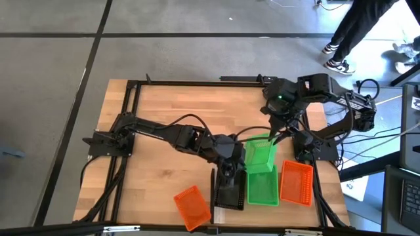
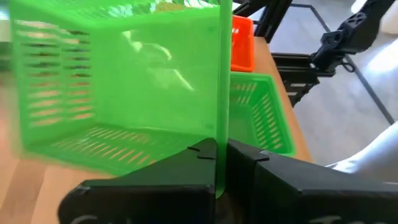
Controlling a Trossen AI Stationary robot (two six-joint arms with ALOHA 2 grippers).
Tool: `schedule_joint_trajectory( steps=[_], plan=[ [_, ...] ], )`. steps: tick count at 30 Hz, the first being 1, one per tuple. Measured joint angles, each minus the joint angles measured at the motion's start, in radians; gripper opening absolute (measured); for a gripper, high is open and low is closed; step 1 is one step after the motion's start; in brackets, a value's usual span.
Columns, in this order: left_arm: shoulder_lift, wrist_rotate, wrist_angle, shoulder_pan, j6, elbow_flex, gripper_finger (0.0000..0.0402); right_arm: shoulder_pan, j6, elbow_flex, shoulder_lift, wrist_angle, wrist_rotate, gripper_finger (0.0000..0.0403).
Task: Stack baskets on shelf by color
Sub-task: Stack the green bin on the stacked green bins on the shelf
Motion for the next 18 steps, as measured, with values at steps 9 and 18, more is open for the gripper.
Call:
schedule_joint_trajectory(
  steps=[9,18],
  plan=[
    [0.0,-0.009,-0.018,0.006,0.0,0.0,0.0,0.0,-0.01,0.0,0.0,-0.001,-0.002,0.0087],
    [0.0,-0.01,-0.014,0.02,0.002,0.0,0.0,0.024,-0.01,0.0,0.021,0.001,0.007,0.0087]
  ],
)
